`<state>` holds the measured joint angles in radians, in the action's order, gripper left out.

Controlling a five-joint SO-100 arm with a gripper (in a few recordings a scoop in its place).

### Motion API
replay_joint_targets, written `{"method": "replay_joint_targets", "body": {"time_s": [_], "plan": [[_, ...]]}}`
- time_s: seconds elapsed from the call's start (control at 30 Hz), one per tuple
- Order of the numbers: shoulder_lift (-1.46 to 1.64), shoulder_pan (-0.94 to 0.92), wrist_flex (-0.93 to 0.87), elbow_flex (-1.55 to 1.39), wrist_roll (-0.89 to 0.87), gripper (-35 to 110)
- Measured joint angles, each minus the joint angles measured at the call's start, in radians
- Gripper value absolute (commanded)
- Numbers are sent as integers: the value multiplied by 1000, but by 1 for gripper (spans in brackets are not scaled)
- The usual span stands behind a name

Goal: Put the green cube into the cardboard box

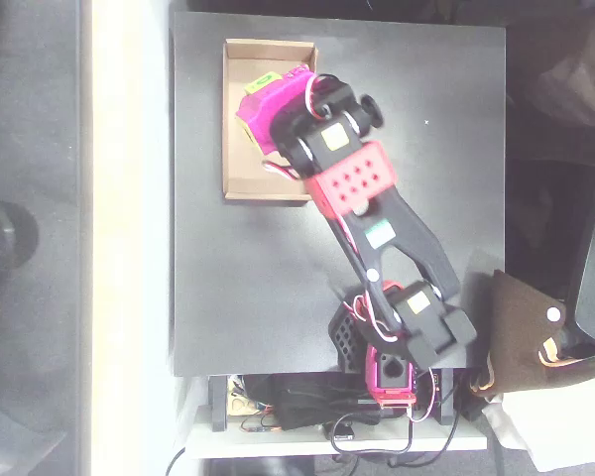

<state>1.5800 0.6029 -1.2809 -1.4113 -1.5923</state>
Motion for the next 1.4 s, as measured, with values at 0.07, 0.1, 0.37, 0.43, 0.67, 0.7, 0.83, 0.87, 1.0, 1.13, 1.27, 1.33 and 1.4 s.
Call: {"method": "replay_joint_targets", "body": {"time_s": [0.07, 0.1, 0.37, 0.43, 0.67, 0.7, 0.83, 0.87, 1.0, 1.13, 1.27, 1.33, 1.4], "plan": [[-52, 5, 0, 0, 0, 8], [-78, 5, 0, 0, 0, 8], [-273, 3, 0, 2, 0, 8], [-291, 3, 0, 2, 0, 8], [-371, 3, 0, 2, 0, 8], [-370, 2, 0, 3, 0, 8], [-373, 2, 0, 3, 0, 9], [-373, 2, 0, 3, 0, 9], [-373, 2, 0, 3, 0, 9], [-373, 2, 0, 3, 0, 9], [-373, 2, 0, 3, 0, 17], [-373, 2, 0, 3, 0, 24], [-373, 2, 0, 3, 0, 32]]}}
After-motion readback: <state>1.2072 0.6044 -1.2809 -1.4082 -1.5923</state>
